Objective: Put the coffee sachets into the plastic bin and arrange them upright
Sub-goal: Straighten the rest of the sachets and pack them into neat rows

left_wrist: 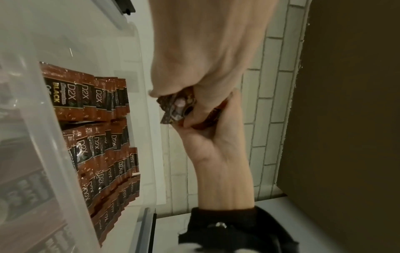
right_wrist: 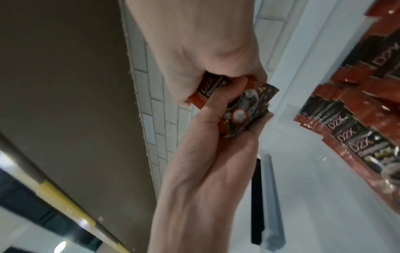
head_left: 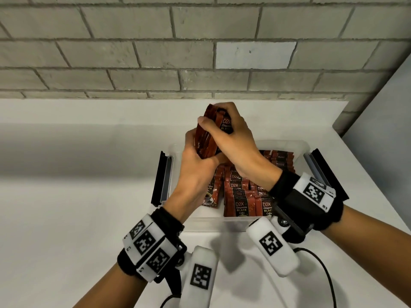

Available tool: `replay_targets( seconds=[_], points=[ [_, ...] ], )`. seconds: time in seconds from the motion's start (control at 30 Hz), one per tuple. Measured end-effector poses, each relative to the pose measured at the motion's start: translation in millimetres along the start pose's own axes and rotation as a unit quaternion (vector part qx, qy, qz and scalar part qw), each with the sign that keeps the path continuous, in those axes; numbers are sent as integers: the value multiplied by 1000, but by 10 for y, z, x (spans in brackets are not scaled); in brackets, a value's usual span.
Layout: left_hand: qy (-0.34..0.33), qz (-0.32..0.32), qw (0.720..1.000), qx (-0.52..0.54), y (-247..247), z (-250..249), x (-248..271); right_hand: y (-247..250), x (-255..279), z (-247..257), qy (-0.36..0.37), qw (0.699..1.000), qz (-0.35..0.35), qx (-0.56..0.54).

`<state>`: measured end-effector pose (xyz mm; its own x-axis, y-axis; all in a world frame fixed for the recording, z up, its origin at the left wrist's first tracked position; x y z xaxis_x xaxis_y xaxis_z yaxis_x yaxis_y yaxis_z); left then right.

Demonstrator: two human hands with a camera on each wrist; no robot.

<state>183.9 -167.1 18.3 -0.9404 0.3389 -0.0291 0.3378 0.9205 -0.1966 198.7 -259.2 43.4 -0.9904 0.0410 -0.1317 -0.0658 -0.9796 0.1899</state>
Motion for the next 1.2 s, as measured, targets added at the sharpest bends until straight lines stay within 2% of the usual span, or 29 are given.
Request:
replay_targets(
  seconds=[0.17, 0.27, 0.33, 0.43, 0.5, 0.6, 0.7, 0.77, 0.8, 0.83, 0.9, 0.97, 1.07, 1.13, 1.2],
  points=[
    [-31, -38, 997, 62, -51, -28, -5, -13, -40, -70, -100, 984, -8, -146],
    [-26, -22, 999, 25, -31, -94, -51, -23, -8, -65, -104, 974, 7, -199],
    [0, -4, 1000, 5, 17, -97, -103, -46, 22, -54, -100, 972, 55, -207],
    [30, 7, 999, -27, 116, -79, -127, -58, 48, -21, -95, 970, 121, -190],
    [33, 4, 997, -63, 177, -64, -107, -59, 43, -26, -86, 972, 138, -167],
    [-9, -21, 991, -133, 225, -75, -38, -82, -4, -100, -71, 987, 110, -93],
    [-40, -35, 971, -233, 217, -79, -2, -117, -53, -146, -44, 997, 58, -25],
    [-19, -18, 963, -268, 222, -75, -31, -142, -85, -147, -62, 996, 65, 8],
    [5, -7, 963, -268, 244, -66, -58, -148, -102, -140, -94, 990, 97, 28],
    [34, 6, 966, -258, 268, -68, -81, -141, -134, -140, -139, 977, 152, 48],
    [101, 38, 970, -217, 325, -58, -117, -88, -147, -85, -212, 926, 309, 41],
    [152, 74, 966, -197, 359, -38, -141, 45, -156, -25, -241, 879, 411, 24],
    [207, 106, 953, -197, 398, 11, -154, 162, -170, -45, -268, 852, 450, 18],
    [244, 135, 941, -190, 426, 90, -157, 125, -149, -95, -286, 837, 464, 53],
    [290, 167, 920, -203, 446, 210, -142, 37, -102, -163, -312, 802, 499, 97]
  ],
)
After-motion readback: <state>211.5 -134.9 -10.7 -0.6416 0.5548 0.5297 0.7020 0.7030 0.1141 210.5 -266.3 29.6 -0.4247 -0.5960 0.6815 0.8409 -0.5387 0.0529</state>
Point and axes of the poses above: each hand's wrist, its own x-axis away from the middle knuckle, its own y-axis out of the back of the hand, z = x × y, the point moved 2 cm from there along -x, towards the middle knuckle, and after that the axes turned 11 degrees about z, right-handed, at the moved point
